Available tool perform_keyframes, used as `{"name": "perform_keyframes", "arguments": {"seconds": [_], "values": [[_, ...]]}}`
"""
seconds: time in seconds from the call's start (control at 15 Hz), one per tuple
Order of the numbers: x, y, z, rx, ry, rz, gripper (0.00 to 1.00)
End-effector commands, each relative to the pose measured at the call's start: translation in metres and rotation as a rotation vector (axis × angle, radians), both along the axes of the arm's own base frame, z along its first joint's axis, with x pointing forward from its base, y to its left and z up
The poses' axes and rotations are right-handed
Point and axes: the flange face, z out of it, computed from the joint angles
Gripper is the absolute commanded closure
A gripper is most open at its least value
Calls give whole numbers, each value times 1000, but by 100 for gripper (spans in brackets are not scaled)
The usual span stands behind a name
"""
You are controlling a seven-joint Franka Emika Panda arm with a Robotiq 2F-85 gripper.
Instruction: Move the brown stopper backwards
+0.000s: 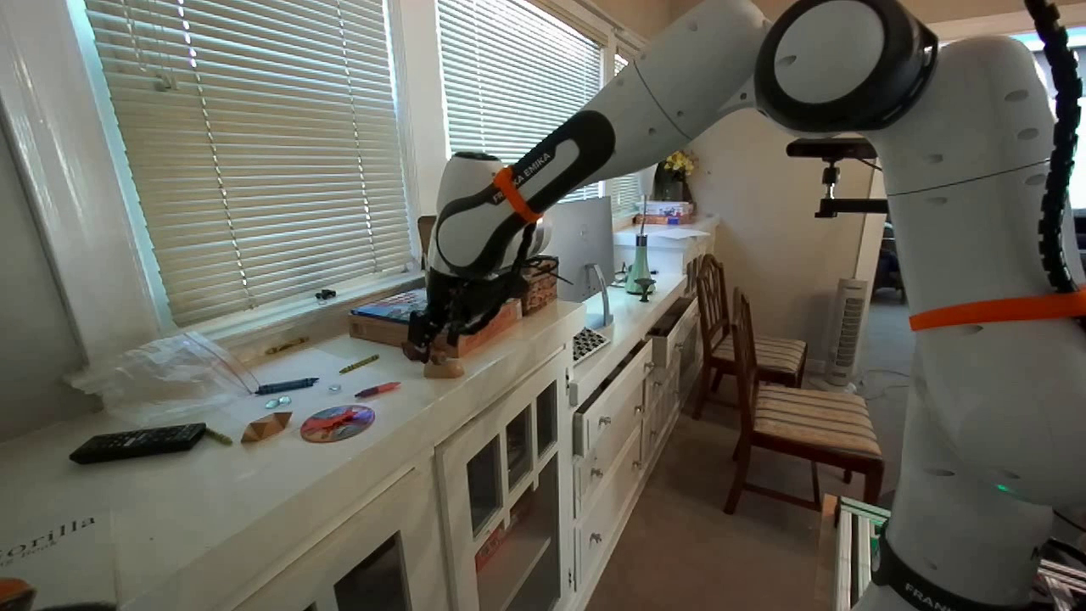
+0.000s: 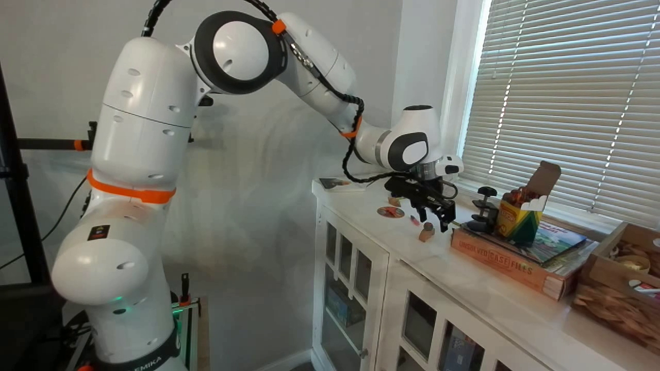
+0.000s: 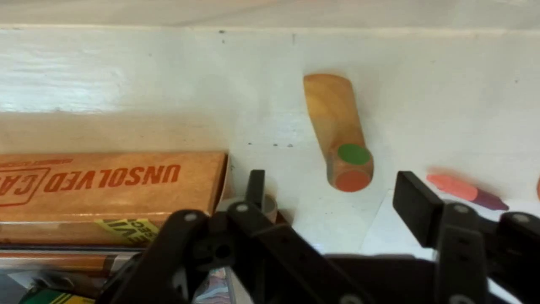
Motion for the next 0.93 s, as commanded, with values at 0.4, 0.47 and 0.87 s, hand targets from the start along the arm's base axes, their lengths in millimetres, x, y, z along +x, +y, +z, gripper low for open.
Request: {"name": "perform_keyframes", "arguments": {"seconds": [0.4, 0.47, 0.87], "values": [[7, 13, 8, -19, 50, 3, 32], [7, 15, 10, -25, 61, 6, 34], [8, 16, 11, -42, 105, -8, 58]]}}
